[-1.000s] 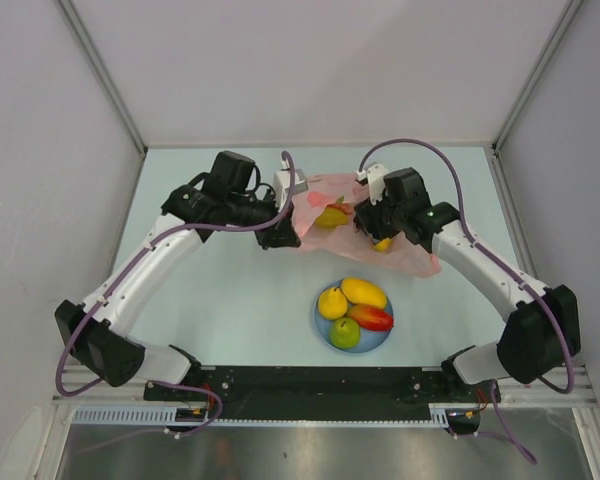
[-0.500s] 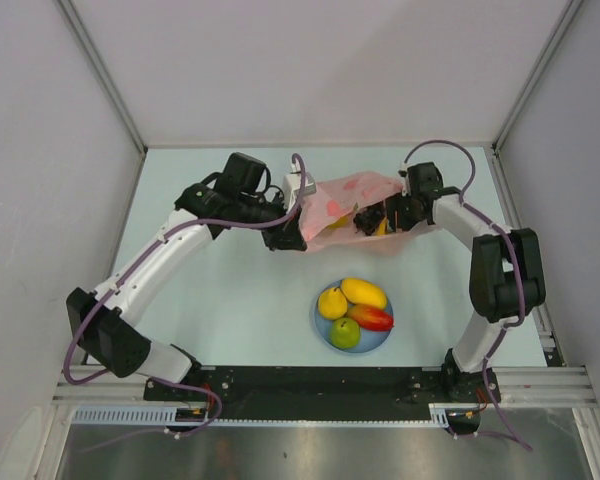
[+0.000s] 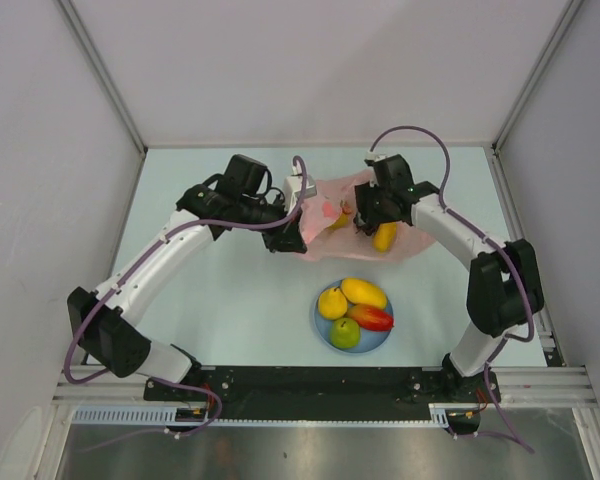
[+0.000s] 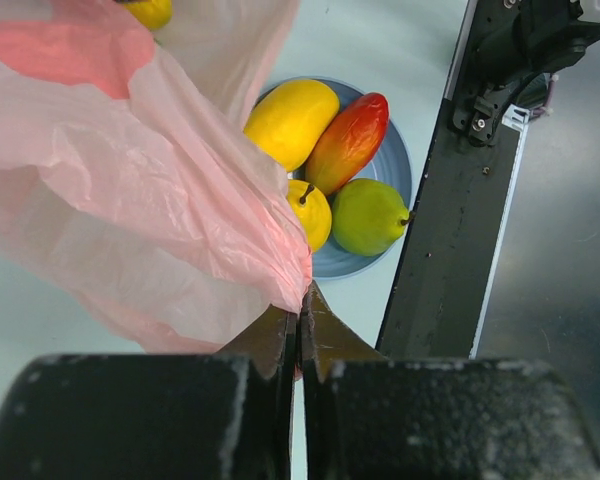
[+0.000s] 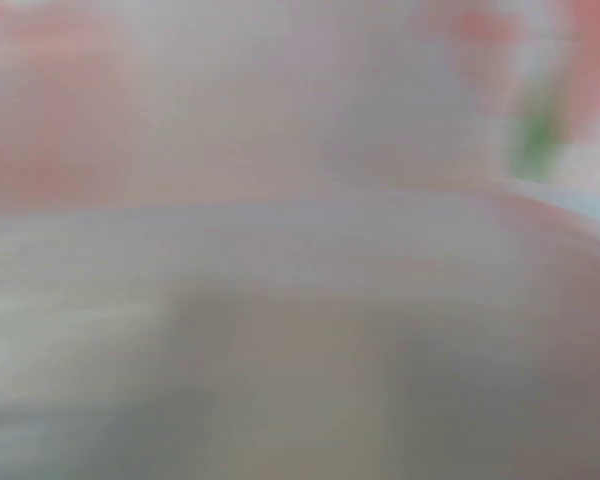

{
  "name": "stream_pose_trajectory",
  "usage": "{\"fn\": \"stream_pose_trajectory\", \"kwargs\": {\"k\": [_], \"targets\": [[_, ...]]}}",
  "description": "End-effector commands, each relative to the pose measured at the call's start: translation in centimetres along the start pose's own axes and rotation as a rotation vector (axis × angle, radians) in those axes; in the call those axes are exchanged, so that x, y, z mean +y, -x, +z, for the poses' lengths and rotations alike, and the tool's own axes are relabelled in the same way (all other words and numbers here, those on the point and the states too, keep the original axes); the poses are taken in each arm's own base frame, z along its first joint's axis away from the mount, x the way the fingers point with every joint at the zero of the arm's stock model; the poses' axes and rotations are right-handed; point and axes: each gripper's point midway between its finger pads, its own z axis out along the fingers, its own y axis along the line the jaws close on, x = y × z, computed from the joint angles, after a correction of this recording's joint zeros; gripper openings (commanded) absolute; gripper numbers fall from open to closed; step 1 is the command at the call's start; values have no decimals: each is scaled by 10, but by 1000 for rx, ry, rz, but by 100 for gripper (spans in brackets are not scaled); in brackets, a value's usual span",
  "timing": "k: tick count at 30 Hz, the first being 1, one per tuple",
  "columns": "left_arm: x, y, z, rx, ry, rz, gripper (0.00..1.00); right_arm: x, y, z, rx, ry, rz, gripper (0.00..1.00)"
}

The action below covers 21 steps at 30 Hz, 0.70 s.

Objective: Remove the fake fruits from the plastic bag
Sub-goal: Take out the fake fruit from the plastic bag.

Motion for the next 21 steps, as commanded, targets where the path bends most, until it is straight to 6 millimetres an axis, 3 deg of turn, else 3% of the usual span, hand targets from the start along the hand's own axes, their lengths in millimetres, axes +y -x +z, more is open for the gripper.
{"fn": "stream_pose_trajectory", "kwargs": {"k": [1,4,10,21], "targets": [[-3,4,6,-10,-29,1,2,9,6,-11,-61,-22,-18,62],[-2,7,6,-12,-29,3,2,-8,2,9,-42,-76,-12,61],[2,6,5,-1,-1,8,2,-39,-12,22,23,-156,23,57],[12,0,7,32,35,5,1,-52,-37,51,100,-212,60,70]]}}
